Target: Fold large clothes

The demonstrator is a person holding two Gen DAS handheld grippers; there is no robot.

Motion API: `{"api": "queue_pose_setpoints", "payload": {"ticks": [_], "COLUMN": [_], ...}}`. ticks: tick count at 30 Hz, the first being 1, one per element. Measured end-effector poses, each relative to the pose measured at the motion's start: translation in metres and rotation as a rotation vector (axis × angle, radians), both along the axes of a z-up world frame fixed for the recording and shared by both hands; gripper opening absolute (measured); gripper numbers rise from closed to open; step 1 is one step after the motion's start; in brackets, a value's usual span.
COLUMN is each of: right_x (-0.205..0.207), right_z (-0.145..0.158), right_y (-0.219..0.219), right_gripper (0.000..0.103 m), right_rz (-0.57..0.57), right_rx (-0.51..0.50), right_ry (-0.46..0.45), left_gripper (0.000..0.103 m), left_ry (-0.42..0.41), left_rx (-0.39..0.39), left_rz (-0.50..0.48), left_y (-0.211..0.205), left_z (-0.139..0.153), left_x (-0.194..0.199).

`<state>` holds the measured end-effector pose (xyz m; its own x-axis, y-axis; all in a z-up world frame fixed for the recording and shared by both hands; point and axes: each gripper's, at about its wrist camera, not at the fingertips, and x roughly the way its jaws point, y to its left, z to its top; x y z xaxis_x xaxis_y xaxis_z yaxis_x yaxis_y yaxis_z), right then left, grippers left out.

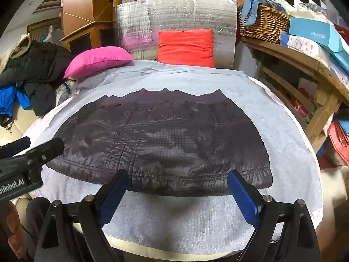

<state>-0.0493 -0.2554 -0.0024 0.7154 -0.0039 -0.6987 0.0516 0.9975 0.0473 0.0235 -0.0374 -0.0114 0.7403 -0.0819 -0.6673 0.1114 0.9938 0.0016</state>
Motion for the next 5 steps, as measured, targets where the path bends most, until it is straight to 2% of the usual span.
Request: {"api": "queue_pose_setpoints", "payload": {"ticks": [5], "right_x": [0.0063], "right_z": [0.0017], "right_y": [0.0019], "right_gripper": [0.094], "right_rz": [0.005], "right_rx": [-0.007], "right_ry": [-0.007], "left_gripper": [0.100], "left_ry": [-0.026], "left_rx": [0.017], "left_rz": [0.016], "left_y": [0.0013], "left_z": [0.0034], "left_x": [0.0010]}}
